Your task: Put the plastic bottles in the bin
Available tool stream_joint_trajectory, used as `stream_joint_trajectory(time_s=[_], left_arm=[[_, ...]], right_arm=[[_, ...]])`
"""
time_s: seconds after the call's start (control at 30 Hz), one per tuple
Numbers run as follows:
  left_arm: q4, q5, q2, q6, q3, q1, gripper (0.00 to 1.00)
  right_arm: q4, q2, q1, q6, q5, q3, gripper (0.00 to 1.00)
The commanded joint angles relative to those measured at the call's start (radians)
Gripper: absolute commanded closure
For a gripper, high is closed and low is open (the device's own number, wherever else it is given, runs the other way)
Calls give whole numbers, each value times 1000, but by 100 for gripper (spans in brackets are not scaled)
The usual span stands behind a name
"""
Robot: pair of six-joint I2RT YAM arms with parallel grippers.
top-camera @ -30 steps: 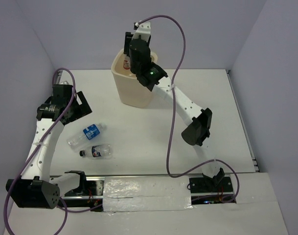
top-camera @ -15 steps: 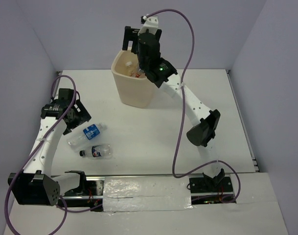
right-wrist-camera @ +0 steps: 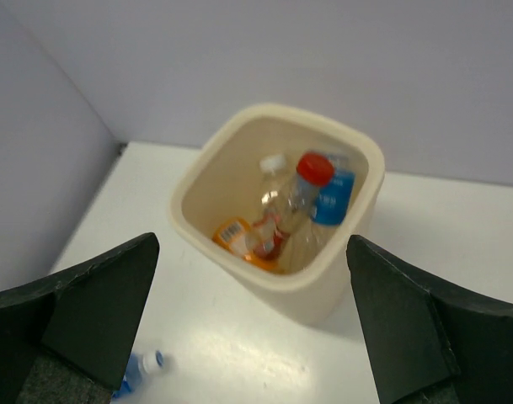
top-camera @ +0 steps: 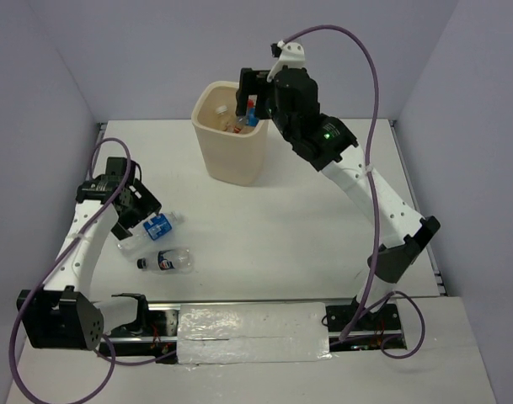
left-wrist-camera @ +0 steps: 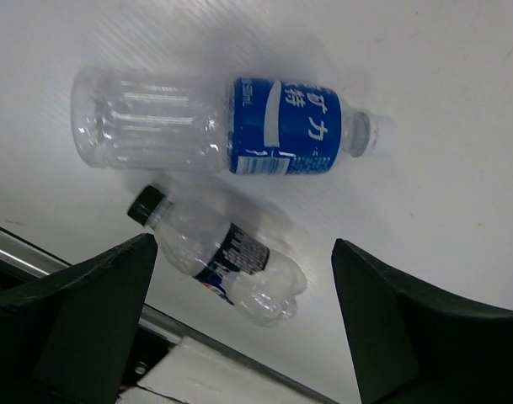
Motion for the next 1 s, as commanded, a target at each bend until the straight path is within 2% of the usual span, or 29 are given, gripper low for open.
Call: stream_joint_trajectory(time_s=[0.0, 0.1, 0.27, 0.33, 0.97], left_arm=[[-35, 81, -86, -131, -16, 3, 1], [-111, 92, -138, -233, -56, 3, 1], [-90, 269, -191, -405, -218, 3, 1], [-97, 282, -188, -475, -281, 1, 1], [145, 286, -133, -604, -444, 3, 1]], right_arm=[[-75, -71, 7, 26, -44, -101, 0], [-70, -135, 7, 39, -71, -187, 0], [-102, -153, 8, 58, -98, -221, 0], [-122, -159, 8, 64, -98, -231, 0], [-154, -228, 8, 72, -128, -369, 0]])
